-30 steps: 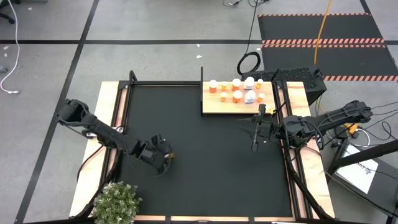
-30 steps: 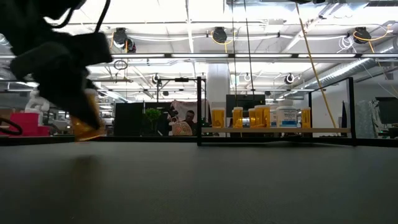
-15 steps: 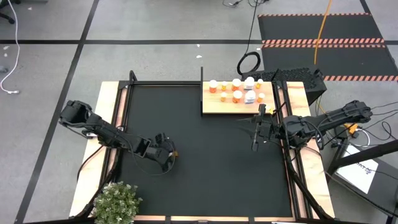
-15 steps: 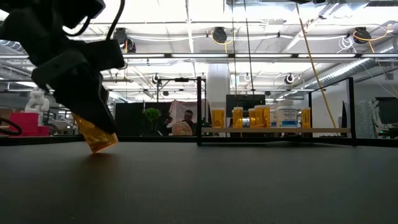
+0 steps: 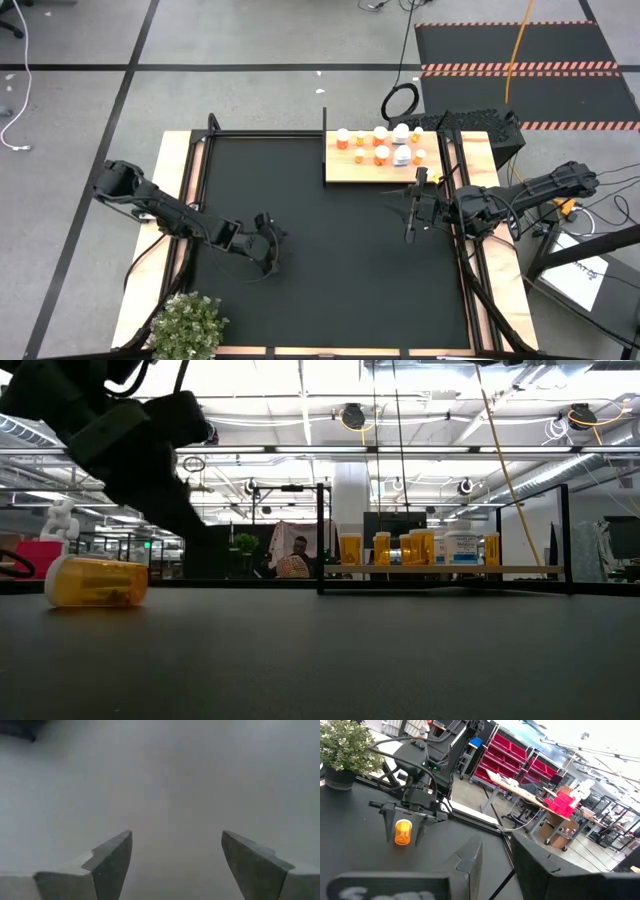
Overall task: Pick and place medicine bottles onto shelf by color
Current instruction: Put the large orange pill bottle on the shelf aligned with the other large orange pill bottle
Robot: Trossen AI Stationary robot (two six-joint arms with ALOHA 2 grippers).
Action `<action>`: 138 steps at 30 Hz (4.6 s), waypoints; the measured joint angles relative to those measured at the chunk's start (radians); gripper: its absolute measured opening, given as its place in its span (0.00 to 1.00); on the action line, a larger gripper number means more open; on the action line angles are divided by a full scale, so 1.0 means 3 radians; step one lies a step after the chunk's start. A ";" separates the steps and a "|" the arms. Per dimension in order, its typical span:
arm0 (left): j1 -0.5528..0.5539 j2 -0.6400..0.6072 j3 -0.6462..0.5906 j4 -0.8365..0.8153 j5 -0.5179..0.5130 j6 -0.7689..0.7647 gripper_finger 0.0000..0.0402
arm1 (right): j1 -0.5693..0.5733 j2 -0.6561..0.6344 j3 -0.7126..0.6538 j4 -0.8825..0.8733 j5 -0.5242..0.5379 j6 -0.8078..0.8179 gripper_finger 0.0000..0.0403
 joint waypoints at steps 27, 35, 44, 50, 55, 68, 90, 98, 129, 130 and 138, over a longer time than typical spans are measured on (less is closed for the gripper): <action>-0.0822 -0.0445 0.0249 -0.2102 -0.0173 -0.1332 0.77 | -0.0001 0.0001 0.0000 -0.0092 -0.0006 0.0136 0.24; -0.0596 -0.0325 0.0130 -0.1638 -0.0169 -0.0968 0.77 | -0.0004 0.0000 0.0000 -0.0019 -0.0008 0.0091 0.24; -0.0384 0.0089 0.0129 -0.1459 0.0214 -0.0713 0.76 | -0.0005 0.0001 0.0000 -0.0010 -0.0011 0.0145 0.24; -0.0310 0.0141 0.0130 -0.1430 0.0235 -0.0627 0.58 | -0.0005 0.0078 0.0000 0.0023 -0.0011 0.0173 0.24; -0.0242 0.0115 0.0162 -0.1440 0.0243 -0.0600 0.42 | -0.0007 0.0282 0.0000 0.0181 -0.0013 0.0173 0.24; -0.0221 0.0009 0.0945 -0.1454 0.0326 0.0187 0.48 | -0.0095 0.1641 0.0009 0.1552 -0.0753 -0.0151 0.24; -0.0125 0.0013 0.1431 -0.1146 0.0367 0.0512 0.47 | 0.0155 0.3215 0.0941 0.1809 -0.0612 -0.1436 0.67; -0.0121 0.0013 0.1425 -0.1093 0.0445 0.0329 0.46 | 0.0177 0.3243 0.0941 0.2076 -0.0626 -0.1674 0.66; -0.0062 0.0164 0.1419 -0.0794 0.0718 0.0168 0.49 | 0.0014 0.3243 0.0938 0.1959 -0.1332 -0.1686 0.49; -0.0053 0.0164 0.1419 -0.0796 0.0722 0.0164 0.49 | 0.0014 0.3243 0.0938 0.1961 -0.1331 -0.1691 0.49; 0.0023 0.0164 0.1419 -0.0797 0.0847 -0.0014 0.50 | 0.0012 0.3243 0.0941 0.1971 -0.1463 -0.1784 0.55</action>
